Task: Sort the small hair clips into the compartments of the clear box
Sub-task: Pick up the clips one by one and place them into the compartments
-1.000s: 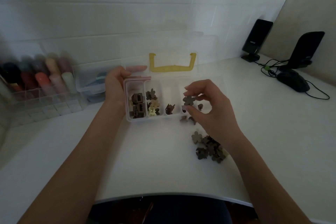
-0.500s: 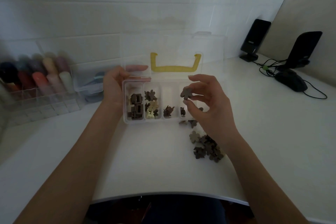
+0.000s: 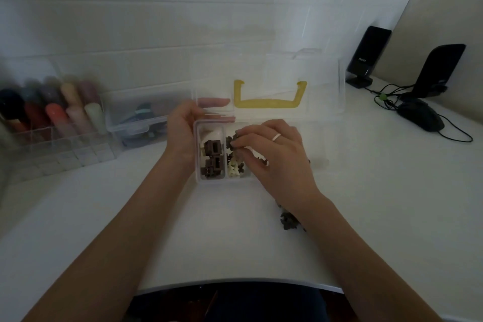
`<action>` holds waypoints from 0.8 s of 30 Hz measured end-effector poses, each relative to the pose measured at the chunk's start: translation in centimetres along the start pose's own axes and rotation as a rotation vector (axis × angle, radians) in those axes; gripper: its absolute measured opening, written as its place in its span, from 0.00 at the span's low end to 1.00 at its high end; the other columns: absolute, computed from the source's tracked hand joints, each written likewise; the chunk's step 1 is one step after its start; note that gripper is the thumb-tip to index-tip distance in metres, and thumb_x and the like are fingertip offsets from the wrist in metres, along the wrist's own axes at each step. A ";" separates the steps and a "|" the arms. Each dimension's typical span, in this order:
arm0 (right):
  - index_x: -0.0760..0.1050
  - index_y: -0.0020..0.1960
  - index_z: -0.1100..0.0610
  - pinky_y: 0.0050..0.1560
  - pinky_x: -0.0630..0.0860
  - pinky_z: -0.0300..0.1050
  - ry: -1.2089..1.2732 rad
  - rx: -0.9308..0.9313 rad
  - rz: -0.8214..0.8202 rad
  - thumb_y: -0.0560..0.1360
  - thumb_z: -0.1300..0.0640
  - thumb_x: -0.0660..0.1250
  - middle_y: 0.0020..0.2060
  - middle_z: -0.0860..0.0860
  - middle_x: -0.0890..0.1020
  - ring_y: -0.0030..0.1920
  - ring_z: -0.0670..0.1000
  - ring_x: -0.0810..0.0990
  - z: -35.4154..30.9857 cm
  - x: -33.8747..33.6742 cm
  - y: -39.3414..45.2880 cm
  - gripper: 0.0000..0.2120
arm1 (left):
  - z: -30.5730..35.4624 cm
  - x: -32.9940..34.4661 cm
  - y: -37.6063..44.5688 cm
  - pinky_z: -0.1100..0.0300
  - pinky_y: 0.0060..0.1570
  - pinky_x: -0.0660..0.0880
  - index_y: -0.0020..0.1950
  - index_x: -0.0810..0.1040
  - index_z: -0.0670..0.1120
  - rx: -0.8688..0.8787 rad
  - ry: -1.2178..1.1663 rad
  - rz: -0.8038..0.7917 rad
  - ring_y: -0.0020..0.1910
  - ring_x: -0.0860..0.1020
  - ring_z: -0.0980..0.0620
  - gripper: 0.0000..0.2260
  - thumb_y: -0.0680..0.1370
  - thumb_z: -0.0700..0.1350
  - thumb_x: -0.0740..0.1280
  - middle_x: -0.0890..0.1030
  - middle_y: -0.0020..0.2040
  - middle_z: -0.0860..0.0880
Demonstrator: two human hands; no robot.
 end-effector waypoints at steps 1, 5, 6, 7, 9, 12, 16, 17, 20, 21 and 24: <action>0.82 0.48 0.52 0.50 0.70 0.48 -0.035 -0.002 -0.010 0.73 0.57 0.69 0.50 0.45 0.83 0.51 0.52 0.76 0.1 0.1 -0.1 0.05 | 0.0 0.1 0.0 0.62 0.32 0.76 0.46 0.79 0.38 -0.004 -0.002 -0.004 0.31 0.80 0.47 0.20 0.61 0.44 0.57 0.82 0.32 0.40; 0.83 0.51 0.53 0.53 0.70 0.47 0.035 0.028 0.026 0.74 0.57 0.68 0.53 0.48 0.82 0.52 0.51 0.76 0.1 -1.1 -0.1 0.08 | -0.1 0.0 0.2 0.60 0.35 0.77 0.43 0.80 0.38 -0.023 -0.038 0.032 0.31 0.80 0.45 0.19 0.61 0.44 0.57 0.82 0.32 0.40; 0.83 0.50 0.54 0.52 0.71 0.46 0.084 0.057 0.057 0.74 0.58 0.67 0.50 0.49 0.83 0.50 0.51 0.77 0.2 -1.8 -0.1 0.08 | 0.0 -0.2 0.3 0.58 0.38 0.77 0.41 0.82 0.38 -0.016 -0.035 0.066 0.33 0.80 0.45 0.18 0.61 0.44 0.57 0.82 0.33 0.41; 0.83 0.49 0.55 0.51 0.73 0.45 0.119 0.087 0.094 0.74 0.59 0.67 0.47 0.48 0.83 0.48 0.50 0.78 0.5 -2.7 0.0 0.07 | 0.1 -0.5 0.4 0.56 0.42 0.77 0.37 0.84 0.40 -0.008 -0.037 0.102 0.33 0.80 0.46 0.17 0.60 0.44 0.58 0.82 0.32 0.42; 0.82 0.46 0.55 0.45 0.73 0.40 0.141 0.166 0.155 0.74 0.60 0.66 0.40 0.46 0.82 0.41 0.47 0.77 1.4 -4.5 -0.2 0.06 | 0.3 -1.0 0.5 0.58 0.43 0.77 0.32 0.84 0.41 -0.021 -0.088 0.167 0.32 0.79 0.48 0.14 0.59 0.43 0.59 0.82 0.31 0.45; 0.80 0.39 0.56 0.29 0.71 0.45 0.187 0.352 0.181 0.74 0.56 0.63 0.24 0.49 0.76 0.27 0.51 0.74 3.3 -6.2 -0.9 0.09 | 0.6 -1.7 0.5 0.64 0.32 0.77 0.32 0.83 0.40 -0.070 -0.236 0.250 0.29 0.79 0.49 0.14 0.59 0.43 0.59 0.81 0.29 0.46; 0.78 0.33 0.57 0.27 0.62 0.40 0.106 0.415 -0.016 0.72 0.53 0.63 0.18 0.50 0.68 0.20 0.49 0.64 4.3 -5.9 -1.4 0.12 | 1.0 -2.4 0.6 0.63 0.31 0.79 0.40 0.79 0.40 -0.070 -0.340 0.301 0.28 0.81 0.49 0.16 0.59 0.44 0.58 0.81 0.31 0.46; 0.79 0.33 0.55 0.28 0.62 0.39 0.064 0.409 -0.112 0.73 0.51 0.64 0.18 0.49 0.69 0.21 0.48 0.65 4.3 -5.5 -1.4 0.13 | 1.0 -2.5 0.6 0.62 0.32 0.79 0.40 0.78 0.40 -0.067 -0.385 0.307 0.28 0.81 0.48 0.15 0.59 0.43 0.58 0.81 0.31 0.46; 0.82 0.42 0.44 0.31 0.63 0.37 -0.096 0.371 -0.466 0.73 0.43 0.65 0.25 0.45 0.73 0.27 0.44 0.71 3.7 -3.9 -1.7 0.09 | 0.9 -2.7 0.7 0.60 0.39 0.78 0.35 0.76 0.42 -0.063 -0.447 0.312 0.28 0.79 0.48 0.10 0.59 0.42 0.59 0.79 0.31 0.46; 0.81 0.45 0.40 0.32 0.63 0.36 -0.119 0.375 -0.570 0.72 0.40 0.65 0.27 0.43 0.73 0.30 0.42 0.71 3.6 -3.5 -1.9 0.08 | 0.9 -2.7 0.8 0.60 0.40 0.77 0.35 0.76 0.42 -0.066 -0.434 0.316 0.28 0.79 0.48 0.09 0.59 0.42 0.59 0.79 0.31 0.47; 0.81 0.44 0.42 0.34 0.66 0.38 -0.036 0.436 -0.646 0.71 0.40 0.67 0.30 0.42 0.73 0.33 0.42 0.72 4.1 -2.9 -2.2 0.08 | 0.8 -2.6 0.7 0.61 0.37 0.77 0.35 0.73 0.44 -0.074 -0.398 0.318 0.26 0.78 0.49 0.07 0.59 0.42 0.60 0.77 0.29 0.48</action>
Point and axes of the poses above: each hand's wrist, its own y-axis towards the middle knuckle, its own x-axis out of the palm, z = x × y, the point moved 3 cm from there along y, towards the middle knuckle
